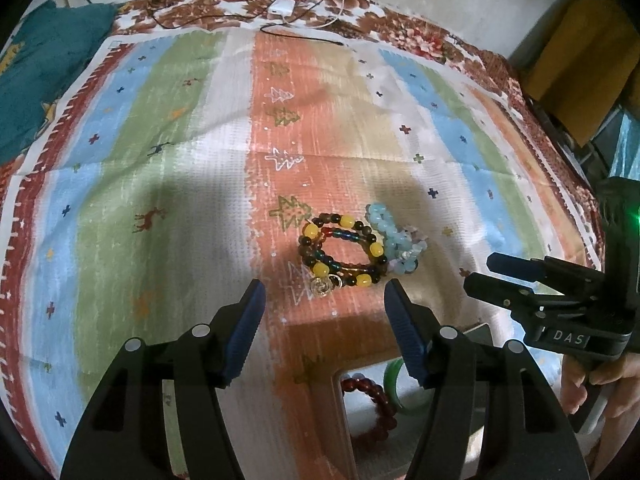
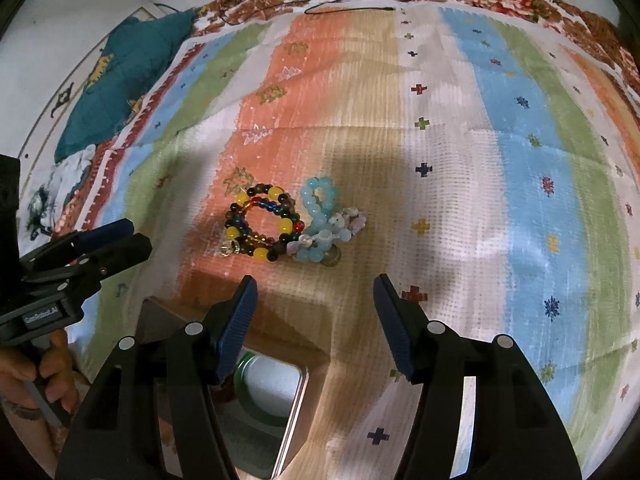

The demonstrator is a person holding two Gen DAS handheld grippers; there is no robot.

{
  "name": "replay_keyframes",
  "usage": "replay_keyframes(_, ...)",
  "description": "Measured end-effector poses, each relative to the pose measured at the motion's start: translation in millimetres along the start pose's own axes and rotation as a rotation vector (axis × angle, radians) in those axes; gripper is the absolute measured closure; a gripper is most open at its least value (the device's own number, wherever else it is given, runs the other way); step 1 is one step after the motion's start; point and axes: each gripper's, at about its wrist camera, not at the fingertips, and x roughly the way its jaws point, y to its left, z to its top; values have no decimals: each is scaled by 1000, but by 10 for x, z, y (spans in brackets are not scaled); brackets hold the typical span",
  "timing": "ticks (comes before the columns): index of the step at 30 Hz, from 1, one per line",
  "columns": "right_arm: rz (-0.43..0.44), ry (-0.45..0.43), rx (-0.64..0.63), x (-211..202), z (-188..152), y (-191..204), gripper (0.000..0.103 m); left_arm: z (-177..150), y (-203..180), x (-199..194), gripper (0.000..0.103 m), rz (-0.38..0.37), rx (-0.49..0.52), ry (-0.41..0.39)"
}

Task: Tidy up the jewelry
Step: 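Move both tools back to the remaining bead bracelets on the cloth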

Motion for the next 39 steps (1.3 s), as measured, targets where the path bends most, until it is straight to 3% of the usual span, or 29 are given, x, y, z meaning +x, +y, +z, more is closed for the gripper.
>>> replay_keyframes(18,9,43,57,315,177,-133,43,147,74,318,41,26,-3,53)
replay_keyframes(39,-64,61,60,581,340,-246,43,275,145,681,45,54,12,110)
